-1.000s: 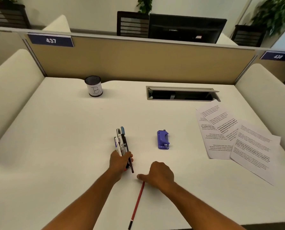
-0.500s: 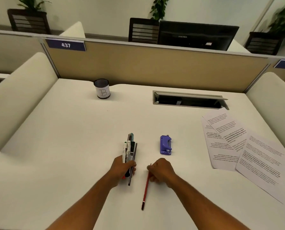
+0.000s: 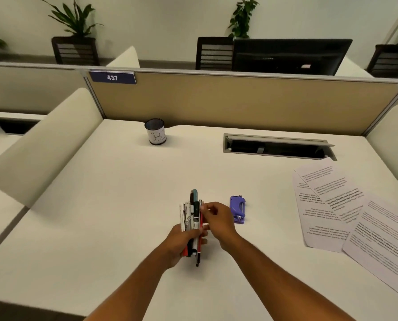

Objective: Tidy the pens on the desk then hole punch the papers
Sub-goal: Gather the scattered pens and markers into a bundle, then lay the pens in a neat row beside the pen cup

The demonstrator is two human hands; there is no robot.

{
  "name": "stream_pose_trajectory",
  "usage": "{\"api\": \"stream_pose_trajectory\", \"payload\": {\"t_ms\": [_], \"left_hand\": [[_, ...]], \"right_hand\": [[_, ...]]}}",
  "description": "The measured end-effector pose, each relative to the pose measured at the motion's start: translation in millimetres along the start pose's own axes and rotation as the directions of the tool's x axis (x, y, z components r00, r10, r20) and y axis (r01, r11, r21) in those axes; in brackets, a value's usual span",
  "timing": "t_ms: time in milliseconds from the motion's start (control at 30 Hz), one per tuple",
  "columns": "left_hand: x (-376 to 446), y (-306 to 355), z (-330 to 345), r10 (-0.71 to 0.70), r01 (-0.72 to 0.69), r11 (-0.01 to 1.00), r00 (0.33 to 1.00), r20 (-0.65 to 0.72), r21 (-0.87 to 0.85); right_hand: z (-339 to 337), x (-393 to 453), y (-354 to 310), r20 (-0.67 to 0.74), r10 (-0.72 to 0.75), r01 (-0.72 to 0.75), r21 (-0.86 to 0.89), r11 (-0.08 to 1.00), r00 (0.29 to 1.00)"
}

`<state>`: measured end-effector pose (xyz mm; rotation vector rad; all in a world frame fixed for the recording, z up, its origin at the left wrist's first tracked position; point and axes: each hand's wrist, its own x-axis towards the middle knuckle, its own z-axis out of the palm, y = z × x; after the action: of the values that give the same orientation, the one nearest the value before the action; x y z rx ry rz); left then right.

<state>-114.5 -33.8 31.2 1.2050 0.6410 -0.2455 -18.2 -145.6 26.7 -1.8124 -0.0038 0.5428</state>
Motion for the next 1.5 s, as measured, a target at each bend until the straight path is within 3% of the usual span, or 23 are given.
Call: {"api": "stream_pose_trajectory", "payload": {"t_ms": [167, 267, 367, 633, 833, 1033, 1100, 1267, 1367, 1500], "left_hand": [[8.4, 6.0, -10.1, -0.004, 0.004, 0.999, 1.000, -0.011, 0.047], [19.2, 11.2, -23.1, -0.014, 0.018, 0.994, 0.999, -0.036, 0.111], [28.4, 19.0, -40.3, -0.039, 0.046, 0.988, 0.998, -0.049, 0.145], [54.8, 65.6, -114.0, -0.056, 0.062, 0.958, 0.998, -0.031, 0.281], [89.8, 109.4, -159.1, -0.124, 0.115, 0.978, 0.992, 0.037, 0.173], [135.6, 151.5, -199.6, -0.102, 0.093, 0.974, 0.994, 0.037, 0.207], [155.4, 162.3, -209.3, -0.097, 0.099, 0.961, 0.995, -0.021, 0.257], [197.4, 189.0, -236.0, -0.006, 0.205, 0.822, 0.937, -0.351, 0.532], [210.2, 193.3, -252.7, 0.071, 0.174, 0.799, 0.924, -0.377, 0.576], [217.9, 188.6, -262.6, 0.140, 0.061, 0.874, 0.919, -0.369, 0.482]], "right_hand": [[10.7, -2.9, -1.0, 0.127, -0.017, 0.016, 0.008, 1.000, 0.992], [24.0, -5.4, -4.2, 0.279, 0.119, -0.145, 0.074, 0.987, 0.953], [42.8, -1.5, -11.0, 0.326, 0.199, -0.254, 0.136, 0.958, 0.924], [126.9, 35.9, -36.8, 0.260, 0.220, -0.288, 0.266, 0.920, 0.940], [191.3, 85.3, -63.4, 0.153, 0.304, -0.337, 0.299, 0.893, 0.940], [228.1, 142.9, -85.9, 0.108, 0.313, -0.330, 0.397, 0.857, 0.944], [237.5, 164.5, -94.2, 0.100, 0.303, -0.318, 0.383, 0.867, 0.948], [249.8, 211.9, -108.0, -0.003, 0.283, -0.277, 0.193, 0.941, 0.959], [250.9, 229.2, -115.6, -0.043, 0.258, -0.255, 0.074, 0.964, 0.965], [247.8, 241.6, -124.2, -0.103, 0.200, -0.209, -0.083, 0.974, 0.974]]}}
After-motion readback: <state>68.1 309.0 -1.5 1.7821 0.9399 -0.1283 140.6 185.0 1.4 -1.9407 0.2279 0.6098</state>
